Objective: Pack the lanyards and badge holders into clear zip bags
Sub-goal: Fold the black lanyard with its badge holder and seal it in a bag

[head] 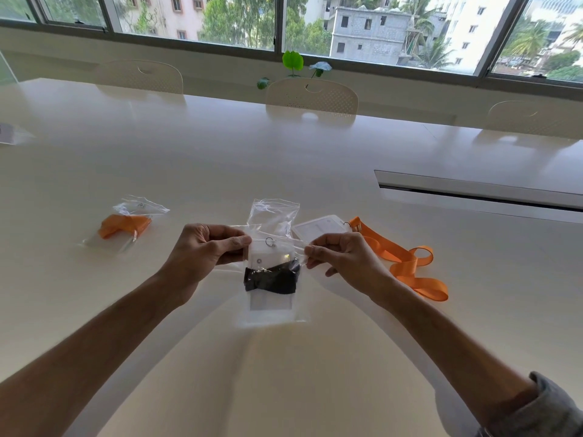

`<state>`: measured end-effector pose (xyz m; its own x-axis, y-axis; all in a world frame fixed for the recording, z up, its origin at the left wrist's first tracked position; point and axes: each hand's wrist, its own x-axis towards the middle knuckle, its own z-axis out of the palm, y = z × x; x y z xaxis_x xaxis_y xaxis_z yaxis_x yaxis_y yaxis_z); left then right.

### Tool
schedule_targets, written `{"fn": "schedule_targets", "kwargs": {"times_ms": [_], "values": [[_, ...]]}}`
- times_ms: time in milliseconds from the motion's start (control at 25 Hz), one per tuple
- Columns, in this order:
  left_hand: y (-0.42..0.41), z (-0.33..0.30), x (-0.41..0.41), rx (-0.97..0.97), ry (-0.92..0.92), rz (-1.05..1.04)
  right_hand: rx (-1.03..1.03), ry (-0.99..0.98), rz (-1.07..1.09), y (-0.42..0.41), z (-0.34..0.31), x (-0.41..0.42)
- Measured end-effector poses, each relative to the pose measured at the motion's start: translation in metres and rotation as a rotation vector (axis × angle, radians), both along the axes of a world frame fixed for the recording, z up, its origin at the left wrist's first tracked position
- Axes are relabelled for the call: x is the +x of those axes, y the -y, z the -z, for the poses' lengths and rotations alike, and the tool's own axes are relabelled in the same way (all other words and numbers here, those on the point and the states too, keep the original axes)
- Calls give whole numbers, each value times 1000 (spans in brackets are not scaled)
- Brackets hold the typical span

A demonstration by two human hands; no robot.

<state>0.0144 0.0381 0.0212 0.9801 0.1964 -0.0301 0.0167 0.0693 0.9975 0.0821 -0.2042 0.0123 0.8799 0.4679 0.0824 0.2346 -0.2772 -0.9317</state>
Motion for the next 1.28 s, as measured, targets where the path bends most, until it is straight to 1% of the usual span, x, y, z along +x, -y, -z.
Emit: {"fn": "schedule_targets", "kwargs": {"times_ms": [120,240,320,400,480,560,640,680,760,840,920,1000,1080,1160,1200,1280], "values": [[1,1,1,52,16,-54,-47,22,-7,-3,2,-2],[2,-1,1,89,33,-73,-77,73,61,-6,5,-5],[0,-2,1,105,50,-86,-98,63,45,-10,6,-11],[-5,-2,3,97,66,-123,-65,22,-57,-17,9,-24],[-11,-3,5,77,79,-164,-65,129,-106,-31,15,-37],[-18,-4,8,43,89,-203,-27,206,-74,-49,20,-39],[-29,-5,10,60,124,-238,67,189,-12,-70,14,-32],[-36,-4,11,139,160,-249,113,175,15,-83,10,-27],[-52,-3,10,414,243,-236,176,128,52,-112,1,-15],[-74,2,9,669,290,-165,188,48,66,-147,-4,-4],[-97,9,9,877,254,-90,172,-20,36,-178,-2,3],[-118,14,13,986,156,-91,134,-13,-31,-199,2,6],[-129,20,19,995,79,-112,57,75,-87,-209,9,5],[-130,27,26,992,59,-91,-33,213,-102,-209,16,3],[-129,30,29,988,61,-86,-101,308,-98,-206,19,3],[-128,37,33,973,76,-117,-340,565,-40,-200,24,6]]}}
